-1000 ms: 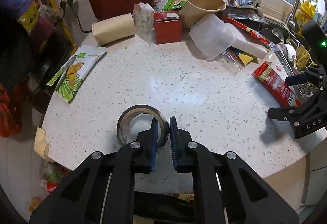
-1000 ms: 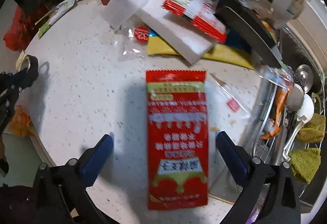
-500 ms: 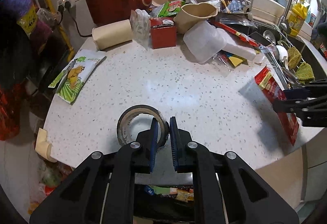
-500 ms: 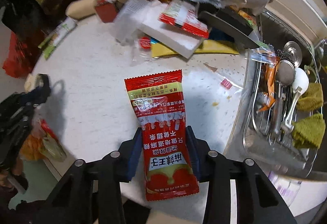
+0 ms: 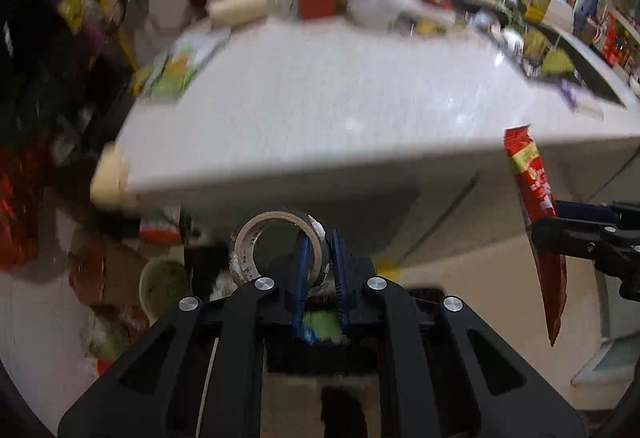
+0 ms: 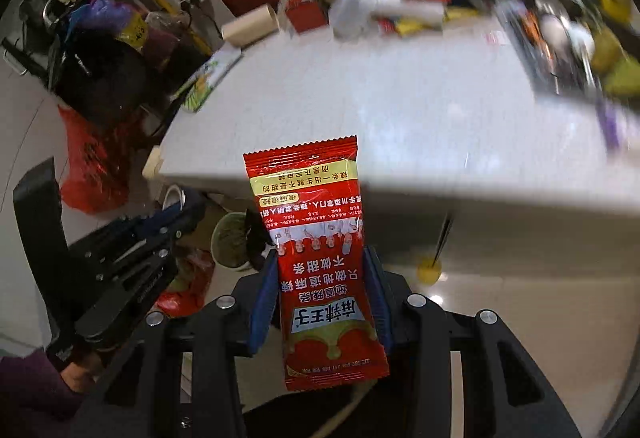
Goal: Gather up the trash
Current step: 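Carry the tape roll and red packet over the trash bin and open both grippers, then move both open grippers back over the counter toward the clear plastic container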
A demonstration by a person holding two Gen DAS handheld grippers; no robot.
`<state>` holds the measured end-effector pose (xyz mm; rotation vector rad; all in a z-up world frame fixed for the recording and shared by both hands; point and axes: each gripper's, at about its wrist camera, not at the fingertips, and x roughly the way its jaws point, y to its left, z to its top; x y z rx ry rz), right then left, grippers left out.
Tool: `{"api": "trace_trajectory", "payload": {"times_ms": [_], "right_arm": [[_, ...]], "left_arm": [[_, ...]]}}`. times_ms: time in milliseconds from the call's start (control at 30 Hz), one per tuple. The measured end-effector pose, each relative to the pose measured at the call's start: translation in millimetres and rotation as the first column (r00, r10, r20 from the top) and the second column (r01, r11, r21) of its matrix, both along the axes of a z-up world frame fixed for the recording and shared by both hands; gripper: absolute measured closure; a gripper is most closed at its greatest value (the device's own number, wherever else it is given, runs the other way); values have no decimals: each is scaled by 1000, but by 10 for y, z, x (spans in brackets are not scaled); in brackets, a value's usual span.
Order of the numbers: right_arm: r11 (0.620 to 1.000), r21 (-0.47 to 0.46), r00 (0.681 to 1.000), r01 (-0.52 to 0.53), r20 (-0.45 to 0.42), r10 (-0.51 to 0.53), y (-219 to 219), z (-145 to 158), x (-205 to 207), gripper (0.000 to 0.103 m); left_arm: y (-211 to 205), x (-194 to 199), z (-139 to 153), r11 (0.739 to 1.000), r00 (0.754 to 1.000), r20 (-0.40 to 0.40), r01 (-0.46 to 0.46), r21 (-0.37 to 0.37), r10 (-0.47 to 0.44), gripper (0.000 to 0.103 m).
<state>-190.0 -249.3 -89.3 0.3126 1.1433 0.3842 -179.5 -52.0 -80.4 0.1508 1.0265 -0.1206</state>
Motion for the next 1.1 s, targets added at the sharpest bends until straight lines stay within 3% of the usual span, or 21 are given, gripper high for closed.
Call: {"api": "trace_trajectory", "payload": {"times_ms": [167,367,467,533,600,633,800,1100], "right_arm": [[1000,-21,991,5,-131,-7,344,-722,-354,62],[998,-60,969,23,-246,-37,608,-1592,-503,61],[995,-91,963,28,-263,-51,673,-1905,-488,59],[993,-112,957,27,-284,-58,682,-2136,-465,55],[990,-139,955,18,-292,-58,688,-2328,-403,41],[988,-157,955,10,-291,-56,673,-2394,-382,40],[983,-181,953,10,-297,-65,608,-2481,-297,40],[985,-173,977,-9,-212,-28,541,-1823,-364,40]], "left_arm": [[289,-285,-645,1000,988,-151,-22,9,23,91],[354,-477,-1466,996,961,-275,26,83,-2,90],[355,-496,-1828,997,944,-329,30,77,-3,71],[358,-494,-1963,996,944,-329,22,92,9,38],[335,-447,-2107,994,947,-319,9,112,27,25],[329,-416,-2200,993,944,-328,5,114,32,25],[335,-325,-2427,991,919,-392,15,131,38,25],[321,-376,-1996,993,941,-338,54,101,-17,25]]}}
